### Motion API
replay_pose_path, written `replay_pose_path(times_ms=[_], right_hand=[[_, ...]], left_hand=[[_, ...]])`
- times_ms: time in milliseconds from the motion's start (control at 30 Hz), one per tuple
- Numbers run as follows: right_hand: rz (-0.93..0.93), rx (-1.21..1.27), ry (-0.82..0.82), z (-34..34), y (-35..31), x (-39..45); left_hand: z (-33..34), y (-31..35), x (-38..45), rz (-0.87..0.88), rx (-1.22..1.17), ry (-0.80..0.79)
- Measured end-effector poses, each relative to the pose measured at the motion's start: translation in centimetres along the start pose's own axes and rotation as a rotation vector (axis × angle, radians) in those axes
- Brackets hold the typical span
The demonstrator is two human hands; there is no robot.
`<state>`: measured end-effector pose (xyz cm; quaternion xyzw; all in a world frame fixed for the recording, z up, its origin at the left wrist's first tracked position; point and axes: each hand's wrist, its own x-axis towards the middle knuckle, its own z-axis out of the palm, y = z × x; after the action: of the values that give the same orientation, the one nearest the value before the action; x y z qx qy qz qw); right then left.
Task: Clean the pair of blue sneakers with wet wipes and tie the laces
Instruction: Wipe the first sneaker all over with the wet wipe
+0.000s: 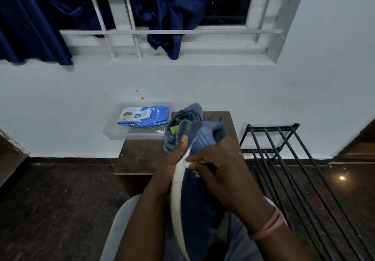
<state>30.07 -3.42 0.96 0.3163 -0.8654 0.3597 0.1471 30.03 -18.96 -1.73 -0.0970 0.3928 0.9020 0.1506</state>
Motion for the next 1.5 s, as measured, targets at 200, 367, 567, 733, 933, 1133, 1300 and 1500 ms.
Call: replay_pose_path(times_ms=[200,367,567,733,933,1133,1300,1500], right_hand=[[0.165,-0.129,0.146,-0.3,1.4,3.1],[0.057,0.157,-0.054,1.4,-0.9,-1.0],[0.187,-0.15,0.196,0.9,0.6,3.5],[0.177,0.105,0.093,1.3,-1.0,0.7],[0.185,-0.149,0.171,1.8,-0.5,1.5],[0.247,-0.119,0.161,1.0,-0.9,3.0],[0.233,-0.042,0.02,1.9,-1.1,0.0],[0.273,-0.328,0.319,0.8,-0.1,2.9]], left_hand=[[0.7,0.1,-0.2,-0.028,0.069,0.023],[-0.1,0.6,0.0,0.08,-0.009,0.028],[1.0,0.3,-0.2,0.01,0.02,0.03],[0.2,0.7,-0.1,0.001,0.002,0.019],[0.3,0.4,0.2,0.006,-0.032,0.029],[1.2,0.6,0.2,0.047,-0.039,0.006],[-0.3,0.4,0.9,0.04,-0.037,0.059],[0.7,-0.3,0.7,0.025,0.067,0.07]])
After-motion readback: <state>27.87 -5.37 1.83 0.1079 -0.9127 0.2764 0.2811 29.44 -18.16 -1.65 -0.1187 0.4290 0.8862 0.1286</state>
